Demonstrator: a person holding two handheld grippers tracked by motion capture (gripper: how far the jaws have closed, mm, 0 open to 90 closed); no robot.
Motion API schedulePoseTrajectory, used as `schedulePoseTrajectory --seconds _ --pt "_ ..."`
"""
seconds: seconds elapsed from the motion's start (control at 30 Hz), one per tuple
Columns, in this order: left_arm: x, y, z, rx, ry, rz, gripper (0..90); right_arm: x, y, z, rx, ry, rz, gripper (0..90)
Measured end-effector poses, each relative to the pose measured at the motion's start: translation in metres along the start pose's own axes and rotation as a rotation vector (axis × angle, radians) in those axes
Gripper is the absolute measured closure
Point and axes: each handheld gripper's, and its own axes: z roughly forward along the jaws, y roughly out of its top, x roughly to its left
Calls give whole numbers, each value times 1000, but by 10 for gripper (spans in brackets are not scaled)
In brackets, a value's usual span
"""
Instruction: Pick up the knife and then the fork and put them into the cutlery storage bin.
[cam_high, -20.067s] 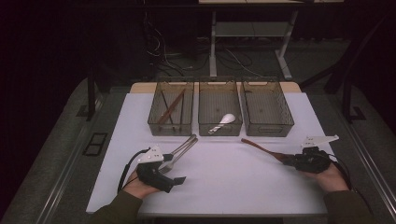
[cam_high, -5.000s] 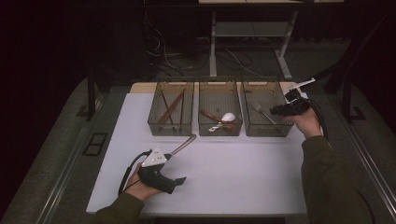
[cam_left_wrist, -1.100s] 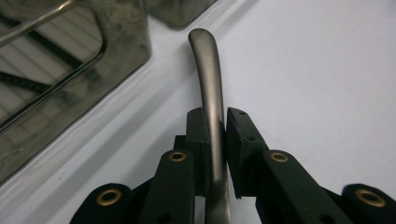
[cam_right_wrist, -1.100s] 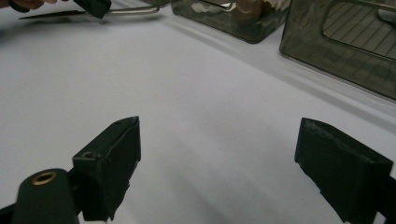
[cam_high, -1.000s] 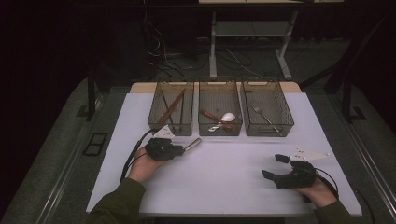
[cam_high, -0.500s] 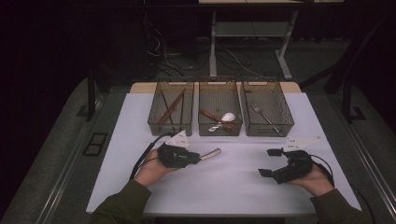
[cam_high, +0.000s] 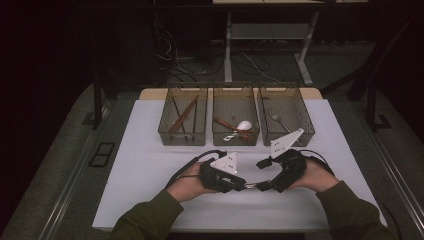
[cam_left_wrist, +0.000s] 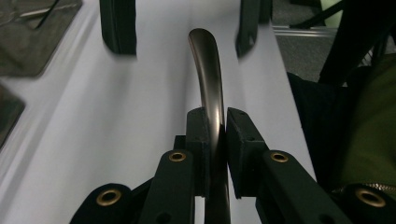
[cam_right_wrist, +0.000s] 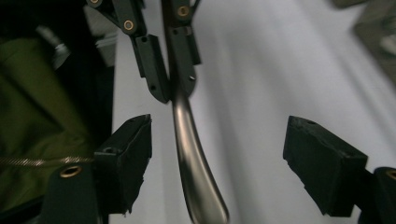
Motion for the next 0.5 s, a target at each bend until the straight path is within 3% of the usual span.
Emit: schedulePoseTrajectory --seconds 0.17,0.3,0.33,0.4,0.5 --pt "-2 6 6 24 -16 31 791 0 4 18 112 115 1 407" --pt "-2 7 7 31 -25 41 791 -2 4 24 154 171 4 512" --pt "-4 7 8 27 -34 16 791 -2 4 26 162 182 7 536" --pt "-3 8 8 37 -33 43 791 -3 4 28 168 212 24 592" --pt "-4 9 10 42 -31 50 791 -4 4 32 188 238 21 670"
